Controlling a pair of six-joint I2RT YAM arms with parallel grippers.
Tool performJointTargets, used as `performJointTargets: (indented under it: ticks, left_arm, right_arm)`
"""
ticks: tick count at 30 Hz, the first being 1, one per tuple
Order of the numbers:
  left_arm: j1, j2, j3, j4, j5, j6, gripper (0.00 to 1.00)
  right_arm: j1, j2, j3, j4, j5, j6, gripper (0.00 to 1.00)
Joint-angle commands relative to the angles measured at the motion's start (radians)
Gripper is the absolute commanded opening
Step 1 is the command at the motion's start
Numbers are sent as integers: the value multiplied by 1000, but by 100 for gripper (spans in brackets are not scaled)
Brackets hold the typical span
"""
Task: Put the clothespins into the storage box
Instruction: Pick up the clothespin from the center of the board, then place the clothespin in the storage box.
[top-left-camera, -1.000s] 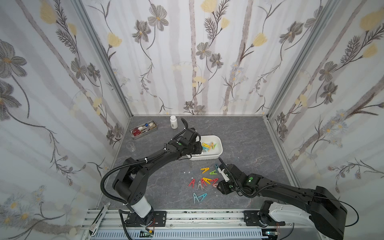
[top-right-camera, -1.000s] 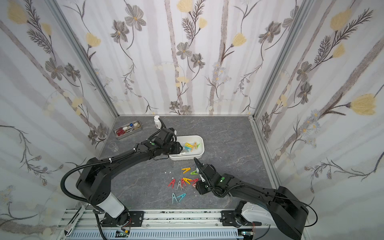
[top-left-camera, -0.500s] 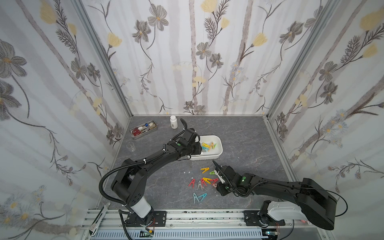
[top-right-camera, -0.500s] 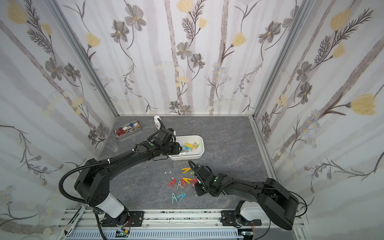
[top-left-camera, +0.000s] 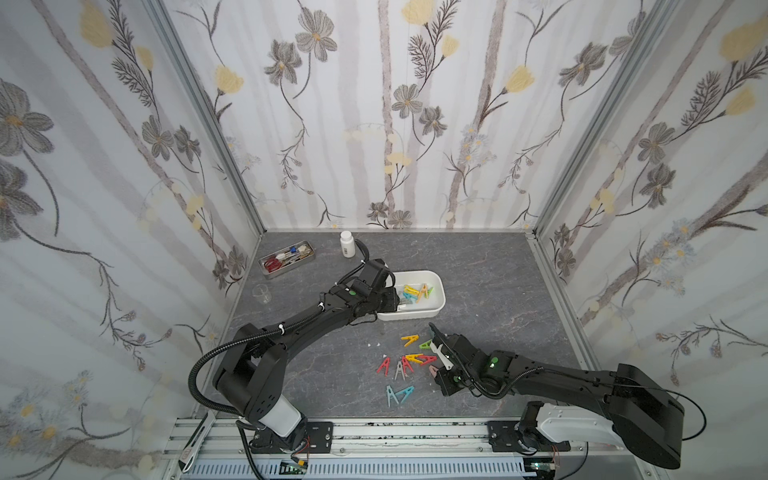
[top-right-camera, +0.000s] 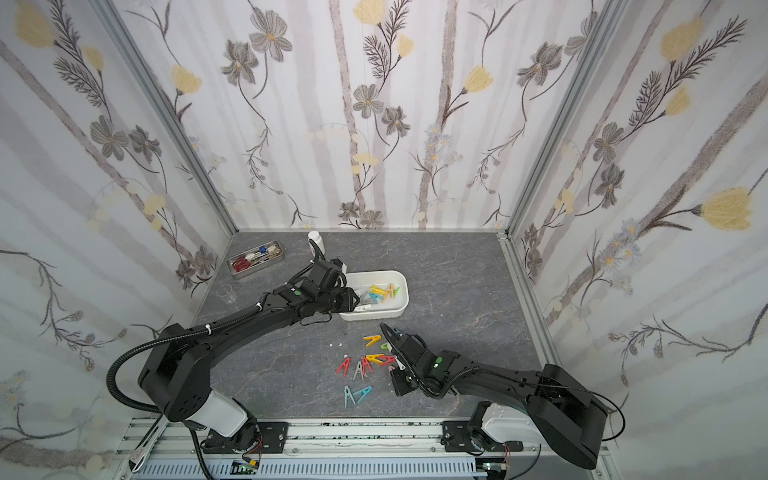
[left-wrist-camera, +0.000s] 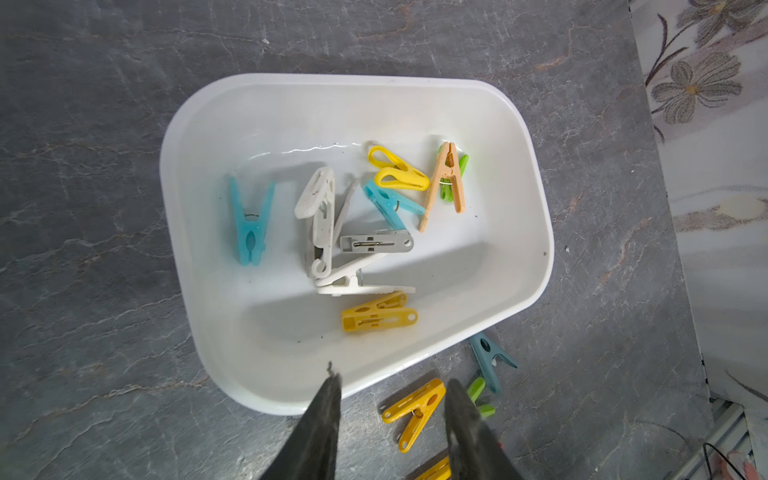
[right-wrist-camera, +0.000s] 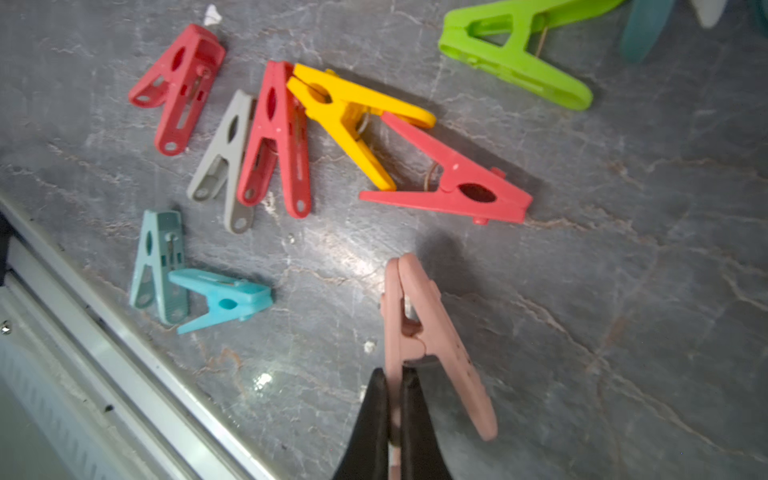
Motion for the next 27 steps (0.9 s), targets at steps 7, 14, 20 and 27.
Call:
performJointTargets:
  ticks: [7,14,20,27]
  left_arm:
    - [33,-77,-101,122,-14,-96,41]
    - [53,-193,-201,121,-41,-134,53]
    - [59,-291,-265,73,-118,-154,86]
    - [65,-388,-330,50,-151,-172,98]
  right_arm:
    - [-66,-39,149,-18,-147,34,0]
    - [-228,119,369,79,-213,-76,0]
    - [-337,369,599,102,-230,-162,0]
    - [-388,581,758,106,-157,-192,0]
